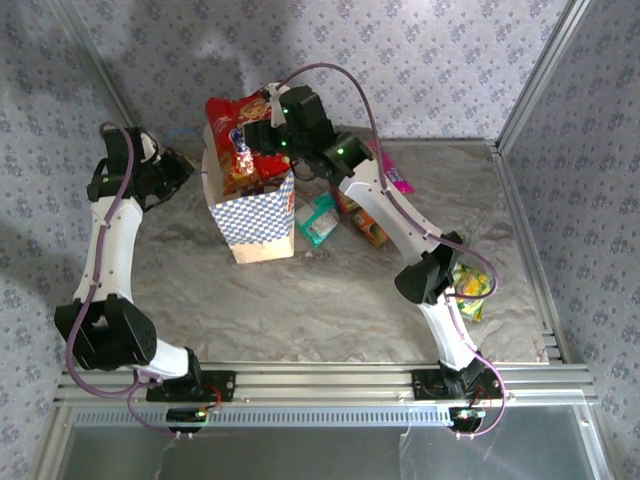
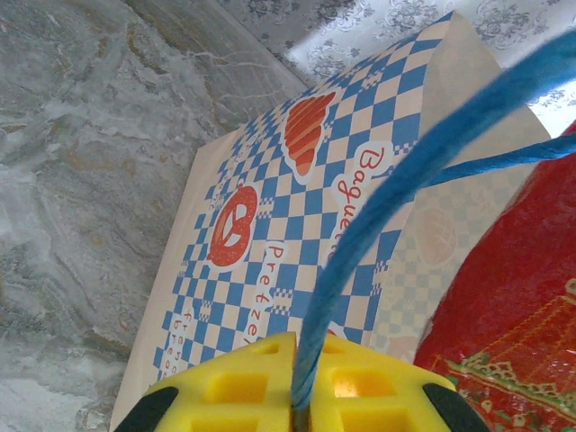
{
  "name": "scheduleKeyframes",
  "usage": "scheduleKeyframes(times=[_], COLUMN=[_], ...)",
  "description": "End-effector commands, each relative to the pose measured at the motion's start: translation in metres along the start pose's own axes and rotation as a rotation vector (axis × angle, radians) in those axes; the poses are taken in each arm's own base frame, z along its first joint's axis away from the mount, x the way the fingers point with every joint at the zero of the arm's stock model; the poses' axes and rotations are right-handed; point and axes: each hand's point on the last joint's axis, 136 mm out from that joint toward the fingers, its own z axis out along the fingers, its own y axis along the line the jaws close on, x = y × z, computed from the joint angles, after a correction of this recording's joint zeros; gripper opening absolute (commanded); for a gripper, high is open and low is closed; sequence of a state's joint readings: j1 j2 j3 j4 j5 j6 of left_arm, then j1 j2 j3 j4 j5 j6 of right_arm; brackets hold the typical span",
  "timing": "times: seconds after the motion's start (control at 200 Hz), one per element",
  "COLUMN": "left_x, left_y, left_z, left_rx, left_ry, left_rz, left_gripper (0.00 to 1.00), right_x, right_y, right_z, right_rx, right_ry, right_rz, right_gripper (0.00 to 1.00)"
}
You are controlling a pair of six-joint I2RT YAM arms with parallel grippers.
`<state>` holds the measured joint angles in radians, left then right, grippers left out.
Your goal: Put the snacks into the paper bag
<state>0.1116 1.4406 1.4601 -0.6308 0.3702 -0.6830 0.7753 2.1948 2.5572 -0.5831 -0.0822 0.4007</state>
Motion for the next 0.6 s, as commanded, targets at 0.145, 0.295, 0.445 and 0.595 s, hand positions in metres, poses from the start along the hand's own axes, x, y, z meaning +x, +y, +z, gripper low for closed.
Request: scheduleKeyframes(times=[0.145,0.295,0.445,0.595], left_x=[-0.002,-0.002,-0.002,-0.003], left_y=[-0.006,-0.007,-0.008,-0.008], left_z=[-0.007,-0.008,-0.009,-0.01], left_rx=[0.036,0.039,0.042,0.042], left_ry=[-0.007,-0.01,-0.013,-0.018], left_rz=[-0.01,-0.012,-0.013,-0.016], left_gripper=[0.1,0.1,0.1,0.1], right_x=[-0.053,-0.047,-0.042,-0.036], right_y=[0.039,0.036,0.033,0.031], right_z=[-0.029,-0.025,-0.019,-0.013], right_rx=[-0.068,-0.047,-0.045,-0.046], right_ry=[-0.187,-0.171,-0.156,-0.141], right_rz=[-0.022,0.032,0.071,0.111], right_gripper=[0.0,0.0,0.0,0.0])
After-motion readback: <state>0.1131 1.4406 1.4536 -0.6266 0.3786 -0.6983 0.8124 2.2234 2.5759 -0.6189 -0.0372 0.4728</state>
